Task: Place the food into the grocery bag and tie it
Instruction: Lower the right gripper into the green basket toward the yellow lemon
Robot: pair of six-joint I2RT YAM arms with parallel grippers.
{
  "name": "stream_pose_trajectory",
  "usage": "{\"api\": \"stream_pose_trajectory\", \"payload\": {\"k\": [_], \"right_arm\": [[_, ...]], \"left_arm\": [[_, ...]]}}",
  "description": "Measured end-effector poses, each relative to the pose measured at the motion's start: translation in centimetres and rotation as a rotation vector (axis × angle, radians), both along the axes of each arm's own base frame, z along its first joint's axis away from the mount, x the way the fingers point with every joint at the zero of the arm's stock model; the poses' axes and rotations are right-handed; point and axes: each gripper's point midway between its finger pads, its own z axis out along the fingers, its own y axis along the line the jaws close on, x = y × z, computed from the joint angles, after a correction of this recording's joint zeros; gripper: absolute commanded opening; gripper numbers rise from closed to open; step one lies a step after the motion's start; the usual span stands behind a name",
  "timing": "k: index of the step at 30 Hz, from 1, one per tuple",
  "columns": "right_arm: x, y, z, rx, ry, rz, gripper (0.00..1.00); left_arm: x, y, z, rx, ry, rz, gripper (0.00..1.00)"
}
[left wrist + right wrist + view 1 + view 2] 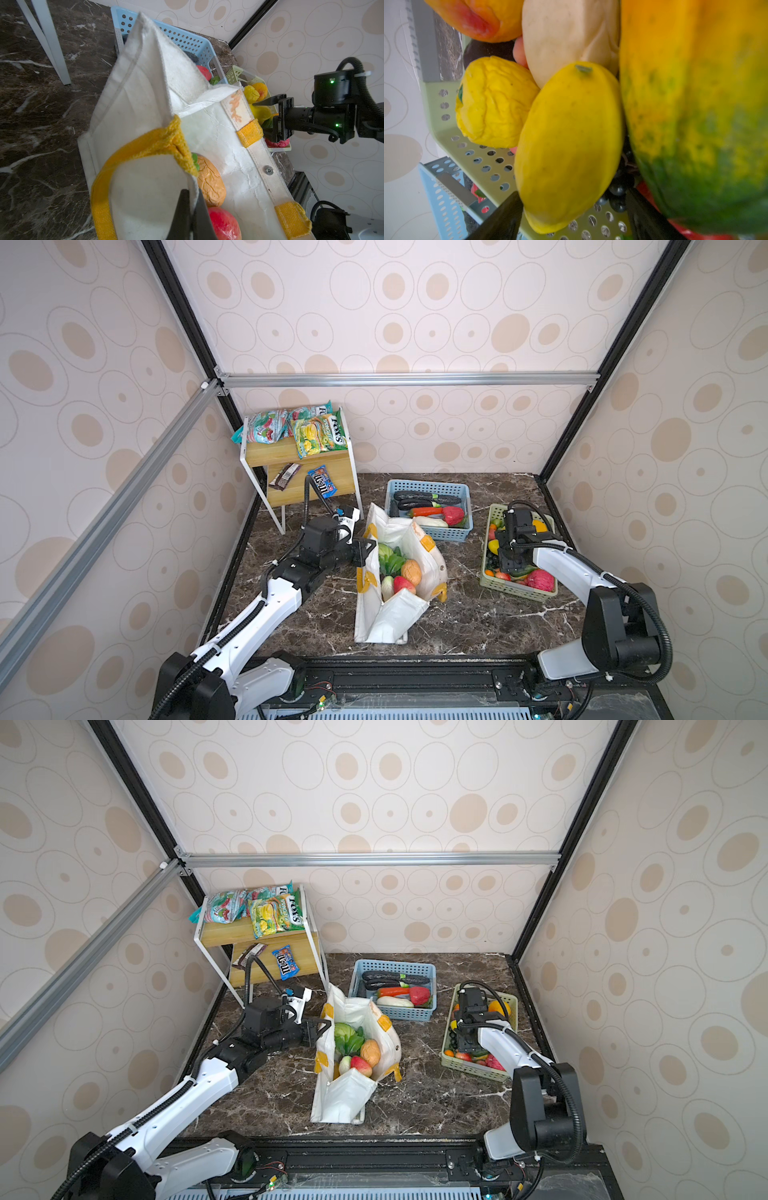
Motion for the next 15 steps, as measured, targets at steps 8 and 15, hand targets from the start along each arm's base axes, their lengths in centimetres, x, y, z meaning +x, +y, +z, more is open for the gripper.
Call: {"api": "stream_pose_trajectory", "payload": {"k": [8,15], "right_arm": [[1.7,-0.5,-0.7,-0.038,0.016,-0.020,0.80],[2.2,-0.5,-1.2,-0.056,0.040,0.003,0.72]], "left_arm": [[0.0,0.2,-0.1,0.007,0.001,0.010,0.00],[0.1,0.4,0.0,0.011,-0.001,0.019,0.00]]}}
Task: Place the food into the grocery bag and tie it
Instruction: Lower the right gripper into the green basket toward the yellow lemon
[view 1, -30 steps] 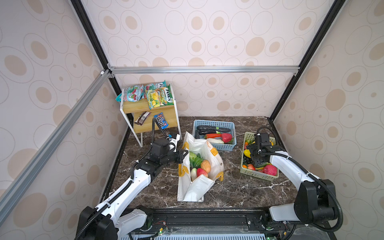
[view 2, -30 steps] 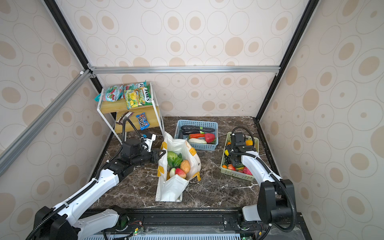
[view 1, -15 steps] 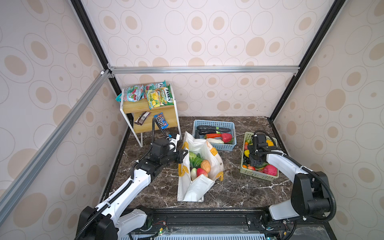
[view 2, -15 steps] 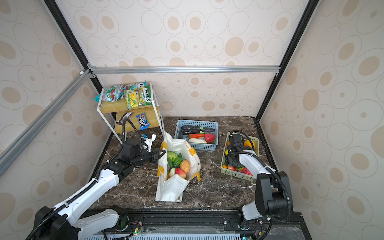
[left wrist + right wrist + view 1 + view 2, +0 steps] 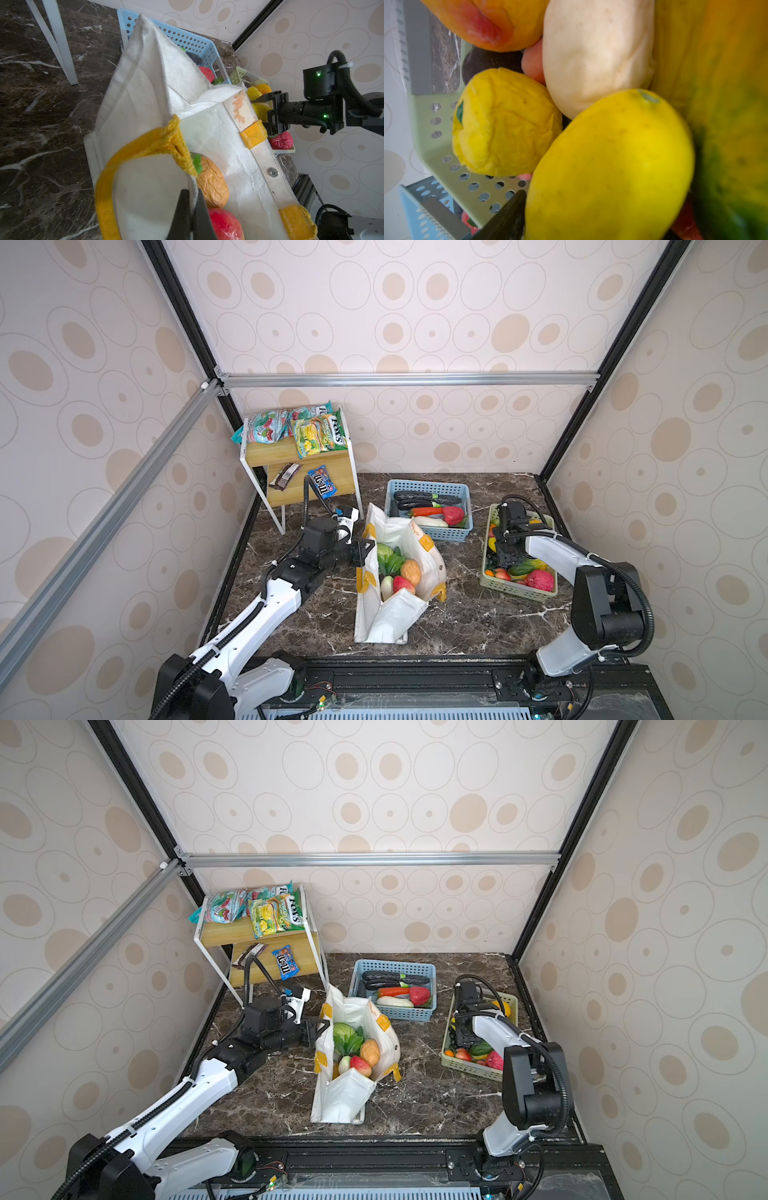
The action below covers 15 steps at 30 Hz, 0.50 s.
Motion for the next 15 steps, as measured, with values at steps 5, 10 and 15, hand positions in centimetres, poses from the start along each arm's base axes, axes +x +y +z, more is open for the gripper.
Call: {"api": "stream_pose_trajectory", "payload": {"k": [5,10,15], "right_arm": [[0.13,0.21,-0.14,0.001,0.002,0.023,0.65],[0.25,0.25,0.04,-0.004,-0.004,0.039,0.59],[0.27,0.19,0.75,-0.018,-0.017,0.060,0.54]], "left_arm": [[-0.01,0.03,0.04,0.000,-0.001,0.001,0.00],[-0.02,0.04,0.07,0.000,-0.002,0.001,0.00],[-0.04,0.05,0.15,-0.001,-0.004,0.002,0.00]]}}
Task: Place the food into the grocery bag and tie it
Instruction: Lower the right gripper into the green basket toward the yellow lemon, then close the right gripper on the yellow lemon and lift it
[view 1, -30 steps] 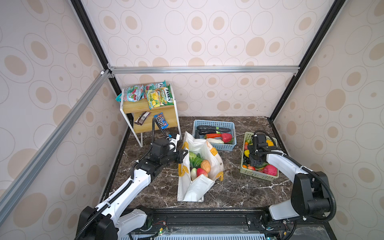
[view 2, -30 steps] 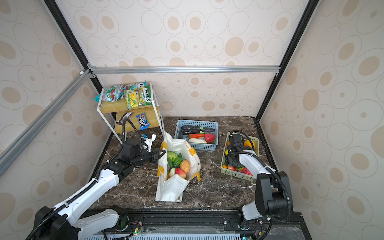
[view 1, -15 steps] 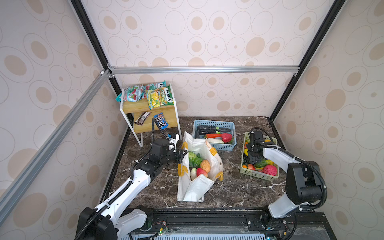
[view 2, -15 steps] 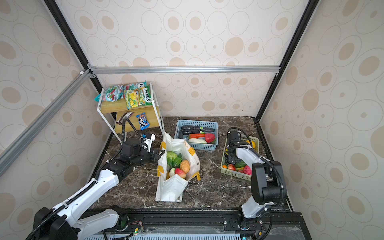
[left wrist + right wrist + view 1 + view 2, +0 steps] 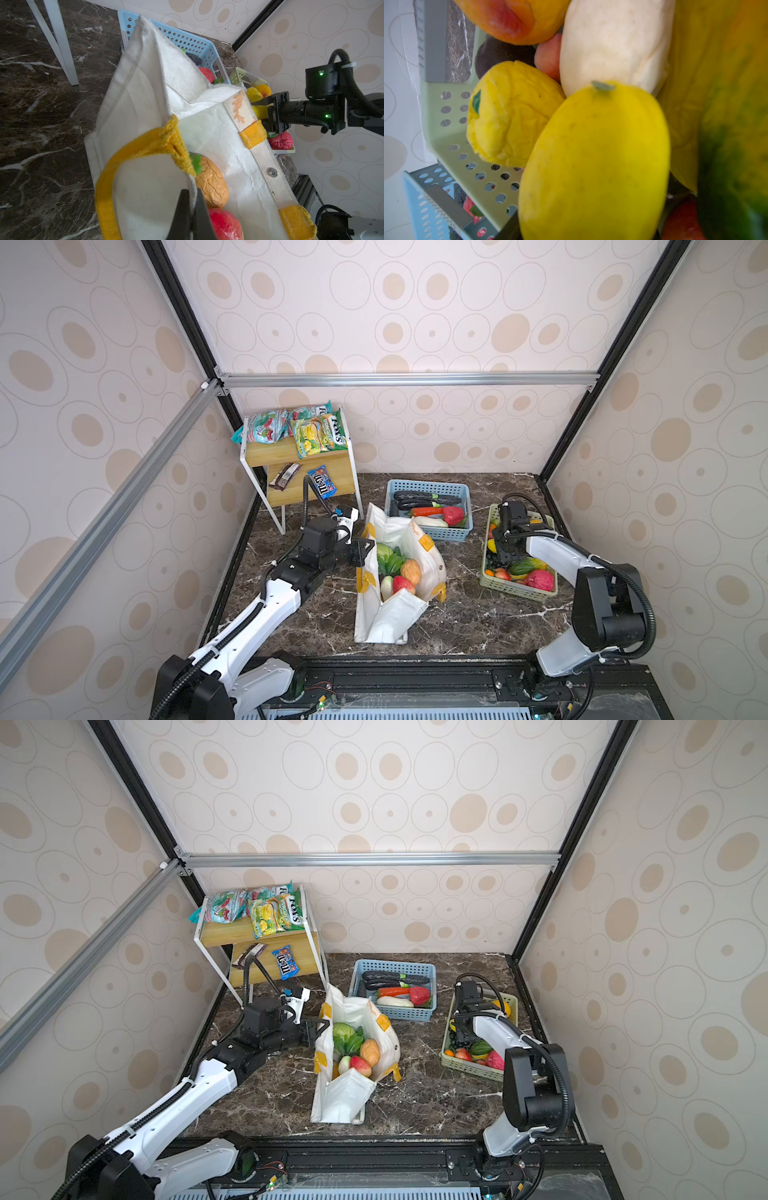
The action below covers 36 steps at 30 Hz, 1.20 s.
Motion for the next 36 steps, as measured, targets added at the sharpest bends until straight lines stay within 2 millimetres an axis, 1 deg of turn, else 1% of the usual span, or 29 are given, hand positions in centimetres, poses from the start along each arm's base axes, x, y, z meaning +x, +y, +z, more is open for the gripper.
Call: {"api": "stream_pose_trajectory", "payload": {"k": [9,14,21,27,31,36], "right_arm": [[0.1,-0.1,1.8,-0.040,-0.021,0.062,0.52],[1.2,0.0,3.6,-0.081,-0.042,0.130,0.51],[1.9,0.2,5.8,-0.133,-0.063,0.237,0.51],[2.7,1.4,7.6,-0.168,-0.088,0.353,0.51],[2.5,2.7,8.3,-0.175,-0.104,0.427,0.51],[2.2,4.5,9.3,-0.175,-0.127,0.497,0.51]], "left_arm": [[-0.1,0.1,0.2,-0.001,-0.005,0.002,0.00],[-0.1,0.1,0.2,-0.001,-0.005,0.003,0.00],[-0.1,0.1,0.1,0.000,-0.003,0.002,0.00],[0.1,0.0,-0.3,0.006,0.009,0.002,0.00],[0.3,-0.1,-0.5,0.009,0.017,0.002,0.00],[0.5,-0.2,-0.2,0.008,0.014,0.002,0.00]]}}
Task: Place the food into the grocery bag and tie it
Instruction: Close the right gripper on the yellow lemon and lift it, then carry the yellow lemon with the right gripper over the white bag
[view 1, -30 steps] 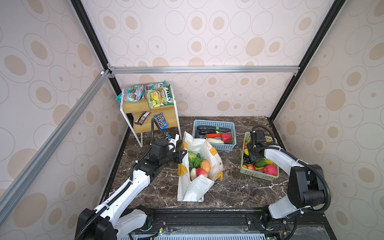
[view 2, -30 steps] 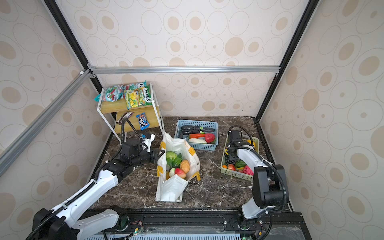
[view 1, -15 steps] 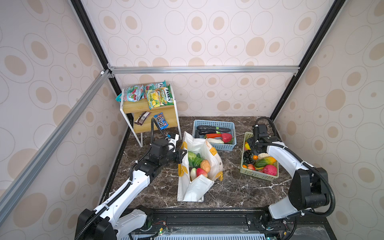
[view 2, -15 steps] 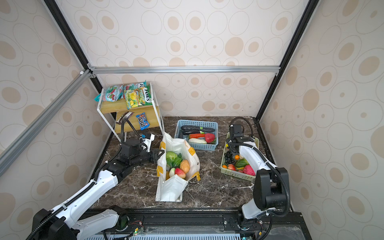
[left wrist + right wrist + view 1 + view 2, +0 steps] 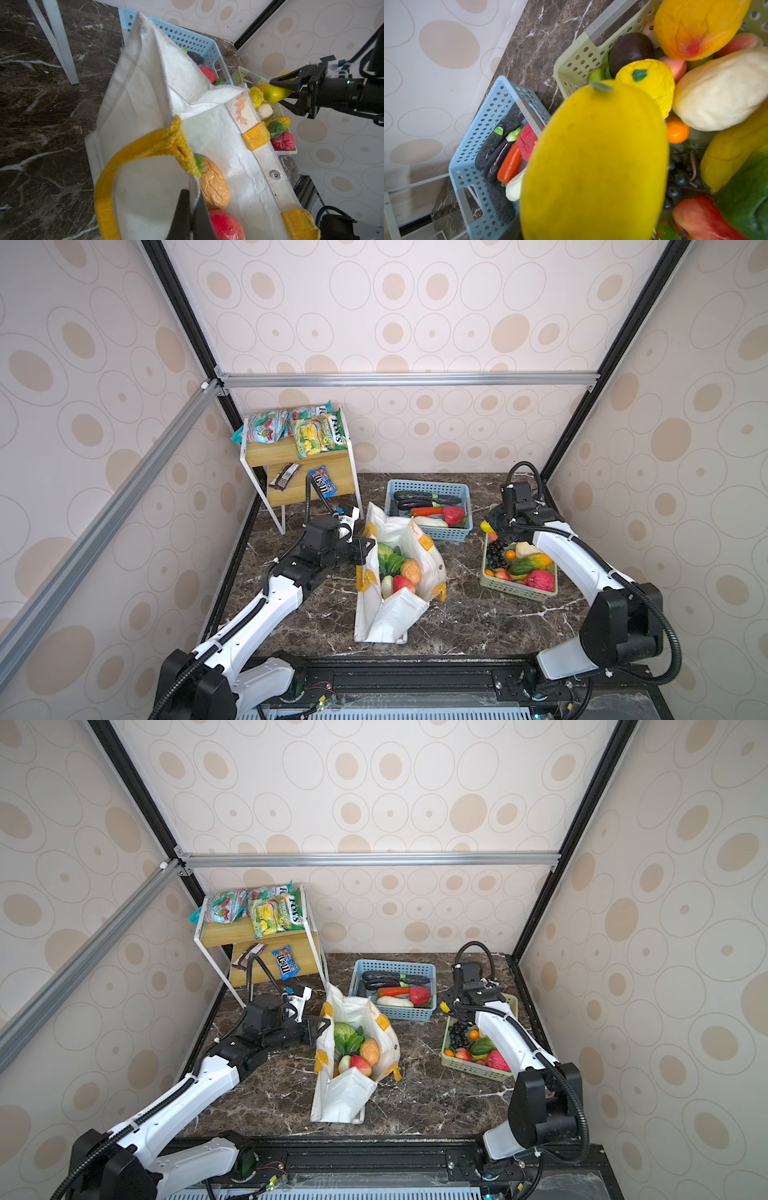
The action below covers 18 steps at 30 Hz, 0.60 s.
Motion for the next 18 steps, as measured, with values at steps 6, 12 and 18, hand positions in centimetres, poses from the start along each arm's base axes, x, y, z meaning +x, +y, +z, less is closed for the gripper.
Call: {"api": "stream_pose_trajectory", "payload": {"k": [6,12,18], "right_arm": [[-0.4,2.2,1.6,0.017,-0.028,0.077,0.51],[-0.9,4.6,2.8,0.035,-0.054,0.152,0.51],[-2.0,7.5,4.3,0.061,-0.083,0.238,0.51]], "left_arm": [[0.0,0.0,0.0,0.001,0.000,0.001,0.00],[0.1,0.1,0.0,0.001,0.001,0.005,0.00],[0.2,0.1,-0.2,0.002,0.009,0.010,0.00]]}}
